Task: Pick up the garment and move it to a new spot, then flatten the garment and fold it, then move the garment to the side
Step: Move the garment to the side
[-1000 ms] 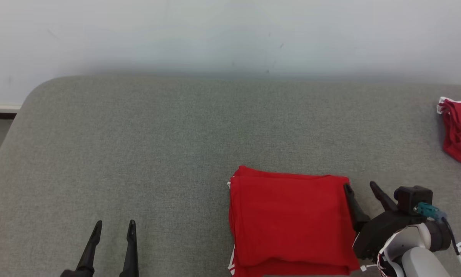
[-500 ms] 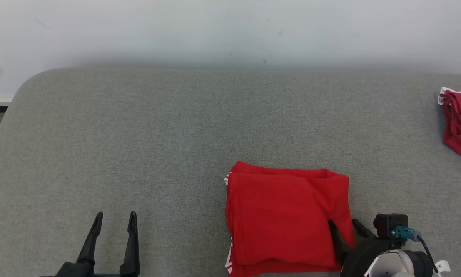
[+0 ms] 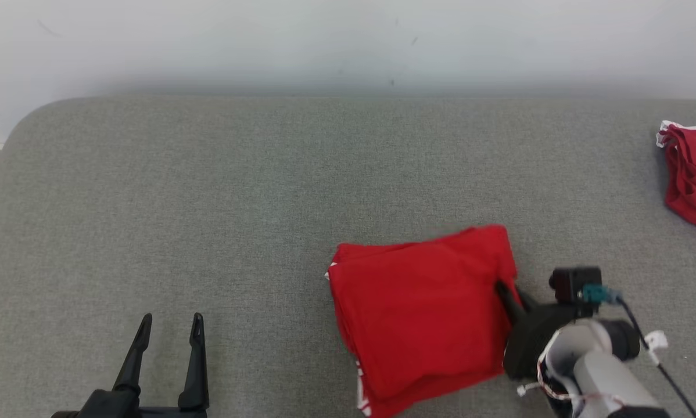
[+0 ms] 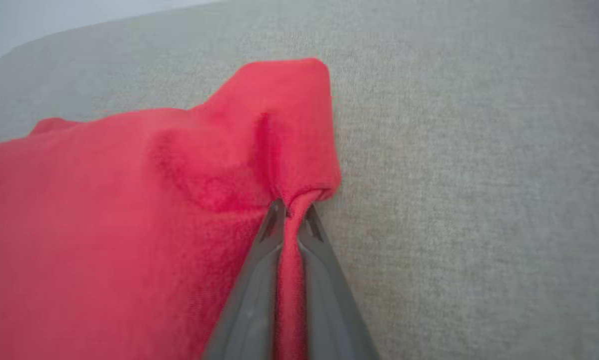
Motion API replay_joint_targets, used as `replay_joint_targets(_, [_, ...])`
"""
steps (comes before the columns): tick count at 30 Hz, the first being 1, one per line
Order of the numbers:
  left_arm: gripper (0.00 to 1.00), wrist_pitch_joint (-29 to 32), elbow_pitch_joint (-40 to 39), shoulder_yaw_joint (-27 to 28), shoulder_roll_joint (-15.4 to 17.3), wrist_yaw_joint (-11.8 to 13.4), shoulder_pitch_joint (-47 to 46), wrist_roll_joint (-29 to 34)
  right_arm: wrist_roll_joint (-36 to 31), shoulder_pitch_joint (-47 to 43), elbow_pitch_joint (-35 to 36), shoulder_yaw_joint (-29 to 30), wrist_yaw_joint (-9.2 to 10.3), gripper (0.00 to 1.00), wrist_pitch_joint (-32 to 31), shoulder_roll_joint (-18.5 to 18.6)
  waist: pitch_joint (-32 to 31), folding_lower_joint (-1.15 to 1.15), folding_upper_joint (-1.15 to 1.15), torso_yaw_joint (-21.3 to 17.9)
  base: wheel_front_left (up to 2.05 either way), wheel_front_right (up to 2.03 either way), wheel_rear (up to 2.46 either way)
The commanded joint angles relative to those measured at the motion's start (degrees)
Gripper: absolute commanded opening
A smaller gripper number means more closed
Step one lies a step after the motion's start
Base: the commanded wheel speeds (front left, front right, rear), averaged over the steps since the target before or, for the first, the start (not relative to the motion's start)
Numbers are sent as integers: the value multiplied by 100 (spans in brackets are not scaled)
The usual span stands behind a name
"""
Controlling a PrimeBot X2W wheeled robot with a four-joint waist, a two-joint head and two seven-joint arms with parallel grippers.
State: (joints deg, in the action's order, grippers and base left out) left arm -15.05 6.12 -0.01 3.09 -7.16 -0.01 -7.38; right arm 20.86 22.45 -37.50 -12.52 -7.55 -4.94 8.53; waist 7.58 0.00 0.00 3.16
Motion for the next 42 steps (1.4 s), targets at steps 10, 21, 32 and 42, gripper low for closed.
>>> replay_joint_targets(10, [100, -15, -230, -46, -17, -31, -328, 37, 262, 1392, -254, -187, 16, 0, 103, 654, 596, 0, 0, -261, 0, 0, 0])
replay_joint_targets(21, [100, -16, -561, -50, 105, -30, -848, 187, 544, 2846, -546, -152, 16, 0, 342, 1601, 1719, 0, 0, -943, 0, 0, 0])
replay_joint_targets(32, [100, 2, -1124, -144, 439, -25, -1089, 398, 753, 3933, -1041, -190, 16, 0, 492, 2390, 2413, 0, 0, -1495, 0, 0, 0])
replay_joint_targets(42, [100, 207, -1732, -135, 610, 58, -972, 479, 651, 4749, -1742, -315, 17, 0, 456, 2940, 2698, 0, 0, -1648, 0, 0, 0])
